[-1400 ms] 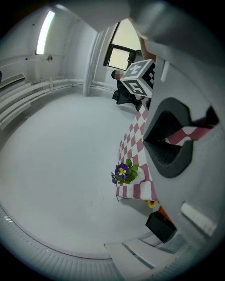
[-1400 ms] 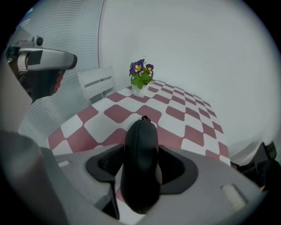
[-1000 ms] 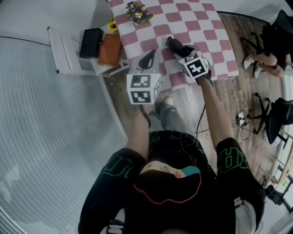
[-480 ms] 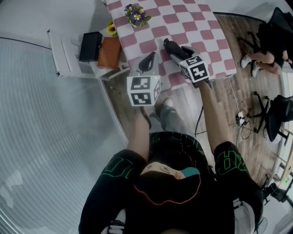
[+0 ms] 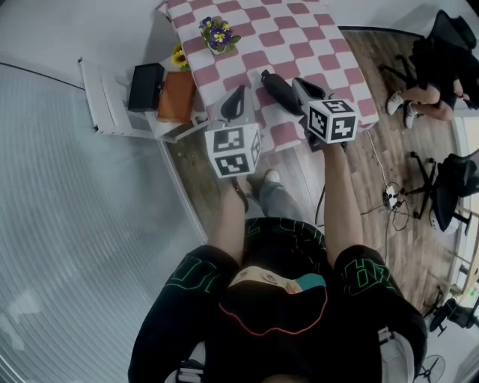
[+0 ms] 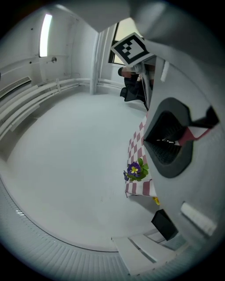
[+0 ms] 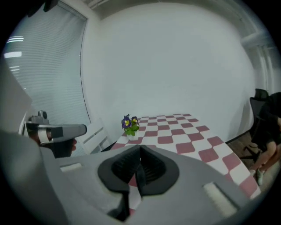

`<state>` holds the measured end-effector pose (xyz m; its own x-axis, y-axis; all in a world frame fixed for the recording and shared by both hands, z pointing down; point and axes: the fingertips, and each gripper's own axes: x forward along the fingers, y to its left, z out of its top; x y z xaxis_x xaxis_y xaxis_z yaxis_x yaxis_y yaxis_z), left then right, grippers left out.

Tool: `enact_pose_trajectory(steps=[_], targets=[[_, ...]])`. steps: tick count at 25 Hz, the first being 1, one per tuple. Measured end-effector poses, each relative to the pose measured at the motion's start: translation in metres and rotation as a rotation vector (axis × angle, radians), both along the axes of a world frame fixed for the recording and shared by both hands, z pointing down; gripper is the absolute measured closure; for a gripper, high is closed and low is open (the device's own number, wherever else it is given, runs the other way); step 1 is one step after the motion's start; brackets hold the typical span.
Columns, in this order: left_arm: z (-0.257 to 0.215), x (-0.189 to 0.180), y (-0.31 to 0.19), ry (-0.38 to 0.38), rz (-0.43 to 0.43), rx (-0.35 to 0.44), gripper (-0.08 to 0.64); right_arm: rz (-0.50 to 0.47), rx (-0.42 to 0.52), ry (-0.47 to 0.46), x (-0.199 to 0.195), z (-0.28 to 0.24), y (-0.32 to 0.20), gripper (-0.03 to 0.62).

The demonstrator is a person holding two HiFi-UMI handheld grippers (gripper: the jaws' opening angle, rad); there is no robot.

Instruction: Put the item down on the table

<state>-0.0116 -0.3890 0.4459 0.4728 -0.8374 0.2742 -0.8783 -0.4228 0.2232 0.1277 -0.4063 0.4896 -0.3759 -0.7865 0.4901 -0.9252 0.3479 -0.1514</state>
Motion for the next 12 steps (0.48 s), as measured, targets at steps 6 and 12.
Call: enact_pose_trajectory(steps=[6, 12], targets=[[-0.037, 0.005, -0.012, 0.054, -0.004, 0.078, 0.551, 0.031, 0.100, -0.058, 0.011, -0.048, 0.002, 0.588], [-0.087, 0.015, -0.021, 0.067, 0.031, 0.173, 0.551, 0.069, 0.195, -0.070, 0.036, -0.089, 0.007, 0.588]])
